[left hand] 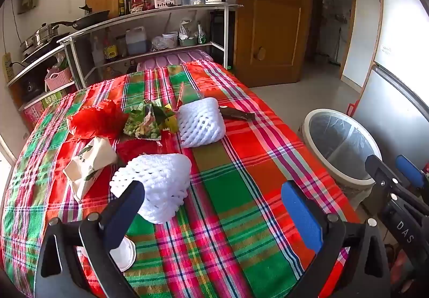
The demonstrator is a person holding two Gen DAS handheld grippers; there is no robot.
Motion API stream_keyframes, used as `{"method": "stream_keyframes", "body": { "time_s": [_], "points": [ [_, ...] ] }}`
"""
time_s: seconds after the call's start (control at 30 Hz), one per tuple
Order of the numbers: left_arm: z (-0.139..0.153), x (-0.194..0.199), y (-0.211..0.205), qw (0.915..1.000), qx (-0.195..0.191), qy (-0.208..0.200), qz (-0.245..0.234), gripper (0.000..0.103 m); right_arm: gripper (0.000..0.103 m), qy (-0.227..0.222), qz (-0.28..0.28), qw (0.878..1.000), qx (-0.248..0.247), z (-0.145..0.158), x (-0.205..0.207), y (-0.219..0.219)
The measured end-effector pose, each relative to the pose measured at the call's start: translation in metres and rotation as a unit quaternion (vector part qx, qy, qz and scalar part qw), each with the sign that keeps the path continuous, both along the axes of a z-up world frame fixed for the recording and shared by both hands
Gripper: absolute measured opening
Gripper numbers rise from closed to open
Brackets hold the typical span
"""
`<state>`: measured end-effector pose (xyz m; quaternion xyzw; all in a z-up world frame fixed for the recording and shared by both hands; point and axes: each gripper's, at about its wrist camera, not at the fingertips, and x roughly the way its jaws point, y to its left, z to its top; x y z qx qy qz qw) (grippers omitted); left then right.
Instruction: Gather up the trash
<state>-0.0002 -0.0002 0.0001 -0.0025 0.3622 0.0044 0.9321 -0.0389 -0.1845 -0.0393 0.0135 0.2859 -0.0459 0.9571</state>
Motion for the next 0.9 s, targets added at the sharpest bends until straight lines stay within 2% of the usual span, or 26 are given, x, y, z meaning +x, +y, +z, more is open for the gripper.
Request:
{"method": "stream_keyframes", "body": {
  "time_s": [0.9],
  "points": [
    [0.0019, -0.0014, 0.0017, 1.0000, -0.002, 0.003, 0.003, 0.103, 0.075, 0.001, -0.002, 1.000, 0.003, -0.0008, 0.0008, 0.0003]
  ]
}}
